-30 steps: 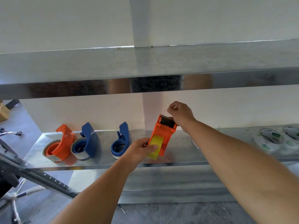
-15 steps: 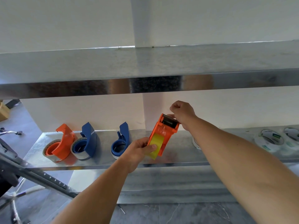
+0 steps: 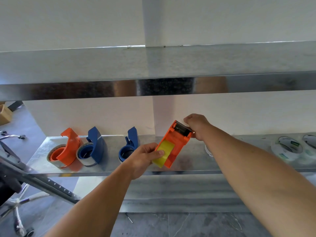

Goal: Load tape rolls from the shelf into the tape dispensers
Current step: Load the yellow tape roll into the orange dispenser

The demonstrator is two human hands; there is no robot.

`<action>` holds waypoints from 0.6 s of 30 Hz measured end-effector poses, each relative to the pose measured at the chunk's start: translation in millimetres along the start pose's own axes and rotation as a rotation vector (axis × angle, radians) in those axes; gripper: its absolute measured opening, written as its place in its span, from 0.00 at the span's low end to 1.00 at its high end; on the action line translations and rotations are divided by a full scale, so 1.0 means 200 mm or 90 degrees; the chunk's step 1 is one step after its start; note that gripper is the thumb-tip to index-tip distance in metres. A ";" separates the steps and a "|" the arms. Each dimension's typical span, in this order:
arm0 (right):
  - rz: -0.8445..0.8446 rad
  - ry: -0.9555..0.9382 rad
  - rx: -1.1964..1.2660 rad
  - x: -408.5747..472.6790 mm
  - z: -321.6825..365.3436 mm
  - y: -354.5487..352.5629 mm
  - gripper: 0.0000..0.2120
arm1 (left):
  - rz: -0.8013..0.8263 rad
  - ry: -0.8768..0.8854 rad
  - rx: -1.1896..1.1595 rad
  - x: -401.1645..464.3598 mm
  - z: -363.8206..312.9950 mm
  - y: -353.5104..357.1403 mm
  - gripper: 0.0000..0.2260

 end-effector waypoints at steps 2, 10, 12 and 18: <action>0.084 0.084 0.029 -0.04 -0.06 0.04 0.03 | -0.021 0.008 -0.024 -0.01 0.00 -0.02 0.04; 0.186 0.171 -0.007 -0.07 -0.12 0.06 0.05 | -0.057 0.021 -0.042 -0.02 -0.01 -0.04 0.04; 0.179 0.160 -0.017 -0.07 -0.09 0.05 0.04 | -0.058 0.022 -0.048 -0.02 -0.01 -0.03 0.04; 0.149 0.059 0.003 -0.05 0.01 0.03 0.11 | -0.060 0.017 -0.072 -0.01 -0.02 -0.01 0.05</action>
Point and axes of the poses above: each hand's wrist, its own x-axis towards the middle knuckle, its own y-axis out of the palm, z = x × y, the point moved 7 cm from there along x, towards the middle knuckle, and after that the axes turned 11 degrees about z, right-handed, at the moved point
